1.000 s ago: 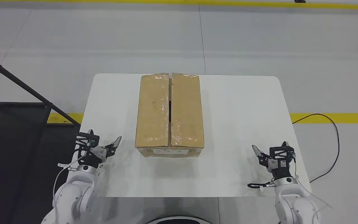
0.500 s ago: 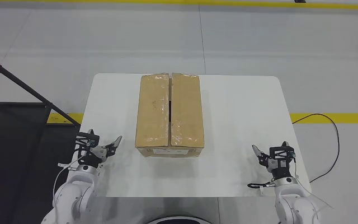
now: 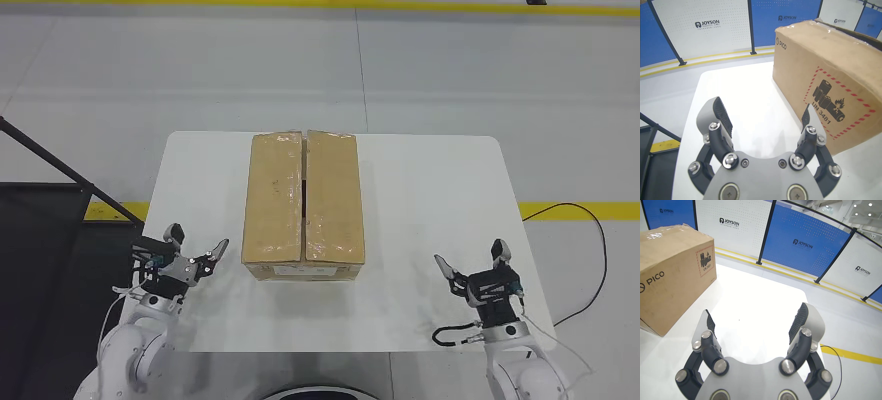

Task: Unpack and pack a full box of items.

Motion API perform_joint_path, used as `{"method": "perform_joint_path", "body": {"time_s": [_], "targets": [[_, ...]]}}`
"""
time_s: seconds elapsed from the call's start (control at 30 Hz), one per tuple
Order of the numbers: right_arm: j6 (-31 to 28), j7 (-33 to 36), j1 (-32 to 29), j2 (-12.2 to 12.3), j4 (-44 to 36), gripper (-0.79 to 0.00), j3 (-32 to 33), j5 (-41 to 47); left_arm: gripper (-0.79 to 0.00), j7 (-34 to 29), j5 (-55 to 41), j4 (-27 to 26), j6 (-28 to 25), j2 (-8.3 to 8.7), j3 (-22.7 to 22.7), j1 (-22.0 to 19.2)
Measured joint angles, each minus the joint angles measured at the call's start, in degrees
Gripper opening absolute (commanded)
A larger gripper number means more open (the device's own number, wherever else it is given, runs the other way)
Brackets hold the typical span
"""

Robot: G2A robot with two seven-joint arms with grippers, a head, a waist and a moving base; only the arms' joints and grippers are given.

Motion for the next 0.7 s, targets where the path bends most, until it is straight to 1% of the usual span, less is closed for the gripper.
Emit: {"method": "perform_joint_path", "body": {"time_s": [0.37, 0.47, 0.6, 0.7], "targets": [[-0.1, 0.1, 0.0, 0.0, 0.0, 0.0, 0.0, 0.0, 0.0, -0.3, 0.2, 0.2, 0.4, -0.06, 0.2, 0.0], [-0.1, 0.1, 0.0, 0.0, 0.0, 0.0, 0.0, 0.0, 0.0, -1.2, 2.4, -0.4, 0.1, -0.16, 2.0, -0.4], [-0.1, 0.1, 0.0, 0.0, 0.0, 0.0, 0.0, 0.0, 0.0, -2.6, 4.8, 0.0, 1.9, -0.62, 5.7, -2.5], [-0.1, 0.1, 0.0, 0.0, 0.0, 0.0, 0.0, 0.0, 0.0, -3.4, 4.5, 1.0, 2.7, -0.95, 7.6, -4.1]]}}
